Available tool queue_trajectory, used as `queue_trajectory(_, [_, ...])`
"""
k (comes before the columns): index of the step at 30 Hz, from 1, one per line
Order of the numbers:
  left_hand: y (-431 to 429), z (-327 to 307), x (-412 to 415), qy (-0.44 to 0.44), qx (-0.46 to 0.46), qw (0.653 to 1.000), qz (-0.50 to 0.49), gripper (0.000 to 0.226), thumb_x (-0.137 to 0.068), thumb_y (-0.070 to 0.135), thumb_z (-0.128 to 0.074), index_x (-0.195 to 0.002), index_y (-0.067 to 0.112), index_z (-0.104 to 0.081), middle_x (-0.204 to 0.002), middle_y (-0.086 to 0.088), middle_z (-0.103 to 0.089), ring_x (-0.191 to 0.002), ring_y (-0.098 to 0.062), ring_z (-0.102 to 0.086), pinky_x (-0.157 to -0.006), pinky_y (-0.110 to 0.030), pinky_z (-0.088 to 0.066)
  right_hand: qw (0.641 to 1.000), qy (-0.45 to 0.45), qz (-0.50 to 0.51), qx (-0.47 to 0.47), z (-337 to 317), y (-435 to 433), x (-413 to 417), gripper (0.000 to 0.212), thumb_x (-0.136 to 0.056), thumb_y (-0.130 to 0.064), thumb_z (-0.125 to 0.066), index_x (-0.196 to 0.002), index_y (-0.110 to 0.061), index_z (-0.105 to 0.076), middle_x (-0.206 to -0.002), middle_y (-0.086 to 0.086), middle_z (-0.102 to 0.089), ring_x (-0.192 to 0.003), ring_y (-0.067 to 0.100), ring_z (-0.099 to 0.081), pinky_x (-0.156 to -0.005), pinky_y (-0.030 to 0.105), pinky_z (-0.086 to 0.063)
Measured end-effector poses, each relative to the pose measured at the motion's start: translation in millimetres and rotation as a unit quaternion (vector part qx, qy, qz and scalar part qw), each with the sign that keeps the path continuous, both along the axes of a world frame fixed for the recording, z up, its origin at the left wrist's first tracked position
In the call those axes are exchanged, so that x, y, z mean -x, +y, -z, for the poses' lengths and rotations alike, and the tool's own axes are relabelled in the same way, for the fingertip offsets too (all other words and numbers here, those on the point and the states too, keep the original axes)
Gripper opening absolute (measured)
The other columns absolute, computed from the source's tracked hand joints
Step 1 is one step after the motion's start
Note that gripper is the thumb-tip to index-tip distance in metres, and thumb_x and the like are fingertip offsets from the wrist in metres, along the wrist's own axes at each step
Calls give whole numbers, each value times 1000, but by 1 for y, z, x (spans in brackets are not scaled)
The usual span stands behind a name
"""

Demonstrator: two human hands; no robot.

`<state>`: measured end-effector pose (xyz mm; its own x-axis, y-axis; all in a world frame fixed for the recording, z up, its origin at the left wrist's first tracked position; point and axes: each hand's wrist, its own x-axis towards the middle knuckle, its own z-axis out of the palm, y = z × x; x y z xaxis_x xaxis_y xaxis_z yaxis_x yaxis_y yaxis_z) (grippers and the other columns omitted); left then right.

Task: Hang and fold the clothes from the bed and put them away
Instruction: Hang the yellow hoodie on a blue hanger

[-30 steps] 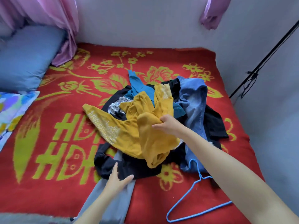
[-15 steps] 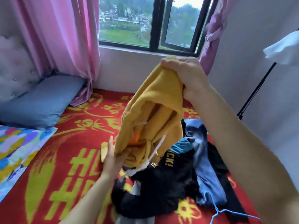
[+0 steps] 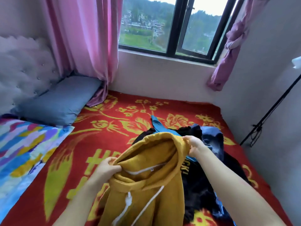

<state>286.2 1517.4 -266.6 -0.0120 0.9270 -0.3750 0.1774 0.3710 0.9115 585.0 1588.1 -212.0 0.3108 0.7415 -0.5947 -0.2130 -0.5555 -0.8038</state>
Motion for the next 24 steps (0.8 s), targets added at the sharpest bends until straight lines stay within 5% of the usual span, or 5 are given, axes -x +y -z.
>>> queue_trajectory(4, [-9, 50, -13, 59, 79, 995, 18, 62, -52, 24, -61, -112, 11, -55, -90, -7, -63, -73, -19, -60, -52, -23, -44, 994, -99, -34, 29, 81, -33, 15, 29, -87, -2, -56, -116, -2, -55, -96, 18, -55, -82, 25, -57, -83, 33, -47])
queue_trajectory(7, [-24, 83, -23, 141, 91, 986, 23, 58, -72, 19, -67, -127, 13, -48, -102, -2, -53, -83, -17, -54, -59, -27, -39, 955, -252, -158, 20, 120, -69, 34, 39, -82, -4, -61, -120, -3, -59, -110, 11, -58, -100, 22, -55, -76, 22, -42])
queue_trajectory(16, [-44, 76, -19, 132, 106, 986, 4, 49, -79, 17, -64, -126, 18, -48, -102, 3, -53, -89, -18, -58, -74, -36, -53, 829, -330, -451, 12, 175, -112, 81, 39, -86, -14, -52, -125, -15, -58, -130, 2, -55, -113, 17, -51, -88, 23, -41])
queue_trajectory(20, [-52, 50, -11, 101, 73, 992, -35, 38, -77, 15, -65, -114, 21, -56, -95, -2, -62, -83, -22, -63, -71, -39, -54, 694, -420, -583, -55, 177, -109, 92, 43, -87, -17, -52, -130, -22, -53, -135, 0, -50, -132, 21, -33, -104, 36, -34])
queue_trajectory(24, [-55, 17, -2, 70, 10, 994, -82, 31, -77, 11, -66, -103, 26, -60, -87, 0, -64, -71, -16, -63, -55, -29, -50, 599, -479, -636, -93, 175, -109, 92, 62, -87, -14, -50, -143, -33, -32, -126, 4, -51, -120, 23, -36, -94, 38, -36])
